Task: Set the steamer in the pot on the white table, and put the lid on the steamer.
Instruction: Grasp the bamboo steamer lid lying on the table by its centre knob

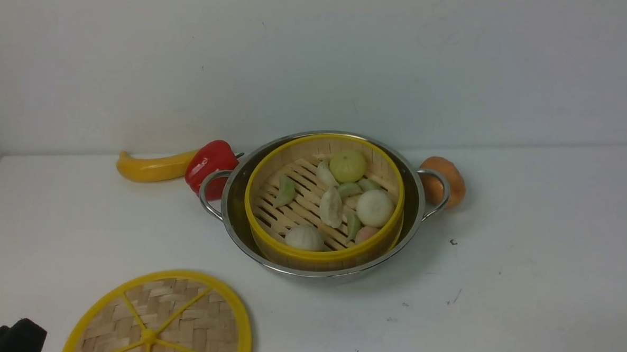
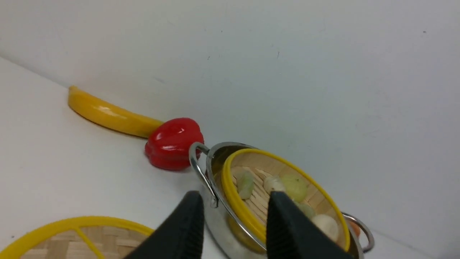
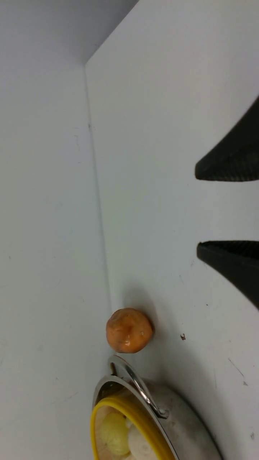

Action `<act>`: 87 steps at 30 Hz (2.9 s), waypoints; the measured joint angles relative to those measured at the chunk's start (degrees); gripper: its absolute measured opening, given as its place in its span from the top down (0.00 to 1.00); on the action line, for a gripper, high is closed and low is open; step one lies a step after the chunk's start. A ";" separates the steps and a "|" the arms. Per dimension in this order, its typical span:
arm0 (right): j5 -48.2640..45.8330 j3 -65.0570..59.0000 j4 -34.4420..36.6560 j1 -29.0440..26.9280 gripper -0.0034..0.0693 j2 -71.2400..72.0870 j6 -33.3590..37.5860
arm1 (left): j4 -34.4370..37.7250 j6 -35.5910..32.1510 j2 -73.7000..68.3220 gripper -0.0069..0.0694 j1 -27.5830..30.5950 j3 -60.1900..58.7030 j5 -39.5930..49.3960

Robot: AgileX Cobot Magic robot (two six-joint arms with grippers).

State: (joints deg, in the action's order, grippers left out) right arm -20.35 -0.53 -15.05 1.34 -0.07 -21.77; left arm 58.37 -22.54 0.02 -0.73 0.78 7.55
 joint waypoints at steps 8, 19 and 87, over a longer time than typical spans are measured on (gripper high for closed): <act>0.00 0.00 0.04 0.00 0.61 0.00 0.00 | -11.72 -2.84 -11.15 0.59 0.00 15.80 22.85; 0.05 0.00 0.04 0.00 0.61 0.00 0.00 | -38.82 11.13 -47.45 0.59 0.00 39.09 51.36; 0.13 0.00 -0.01 0.00 0.61 0.00 0.00 | -47.66 3.11 -96.06 0.76 -5.40 51.04 37.44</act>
State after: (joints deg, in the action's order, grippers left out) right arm -20.22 -0.53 -15.06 1.34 -0.07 -21.77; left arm 10.71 -19.43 -96.04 -6.14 51.82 44.99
